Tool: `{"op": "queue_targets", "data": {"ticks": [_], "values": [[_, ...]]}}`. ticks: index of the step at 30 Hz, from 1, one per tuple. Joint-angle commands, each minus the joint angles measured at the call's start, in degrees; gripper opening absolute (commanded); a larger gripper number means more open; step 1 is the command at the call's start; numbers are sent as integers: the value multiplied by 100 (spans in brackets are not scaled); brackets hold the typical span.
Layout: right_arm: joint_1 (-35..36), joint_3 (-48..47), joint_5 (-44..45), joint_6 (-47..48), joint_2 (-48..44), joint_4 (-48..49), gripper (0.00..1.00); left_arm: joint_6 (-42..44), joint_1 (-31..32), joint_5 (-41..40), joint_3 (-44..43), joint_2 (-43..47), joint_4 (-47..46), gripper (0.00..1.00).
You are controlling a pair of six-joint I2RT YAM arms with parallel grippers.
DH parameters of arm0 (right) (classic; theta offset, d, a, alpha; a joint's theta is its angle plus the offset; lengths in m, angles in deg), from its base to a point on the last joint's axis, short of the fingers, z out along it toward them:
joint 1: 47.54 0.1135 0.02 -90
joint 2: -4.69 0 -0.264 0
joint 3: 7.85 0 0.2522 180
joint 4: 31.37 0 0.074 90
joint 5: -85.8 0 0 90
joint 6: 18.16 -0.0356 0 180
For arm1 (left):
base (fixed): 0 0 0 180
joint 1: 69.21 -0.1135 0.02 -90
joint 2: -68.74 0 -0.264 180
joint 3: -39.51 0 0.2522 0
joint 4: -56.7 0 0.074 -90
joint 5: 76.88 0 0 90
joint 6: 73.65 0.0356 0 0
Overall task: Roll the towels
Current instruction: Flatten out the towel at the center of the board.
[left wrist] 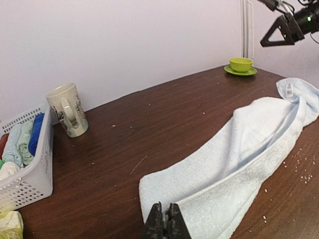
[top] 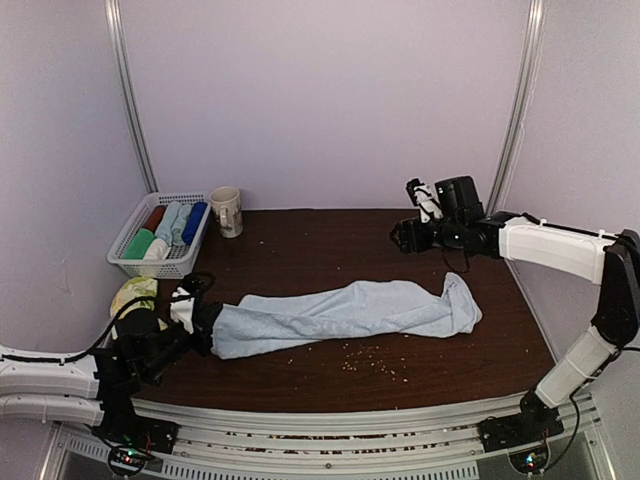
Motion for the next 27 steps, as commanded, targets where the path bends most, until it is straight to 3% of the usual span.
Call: {"op": "queue_targets", "data": {"ticks": [1, 12, 16, 21, 27], "values": [[-580, -138, 788, -55, 218, -1240, 81, -192, 14, -551, 157, 335, -241, 0], [-1110, -1540, 1026, 61, 2074, -2650, 76, -206, 16, -424, 64, 138, -204, 0], [-1161, -1543, 1433, 108, 2108, -2967, 76, -222, 13, -411, 78, 120, -235, 0], [-1215, -1299, 1377, 67, 1697, -2710, 76, -202, 14, -376, 53, 102, -229, 0], [-1433, -1255, 1038, 228, 1877, -3139, 74, -199, 13, -384, 74, 124, -213, 0]]}}
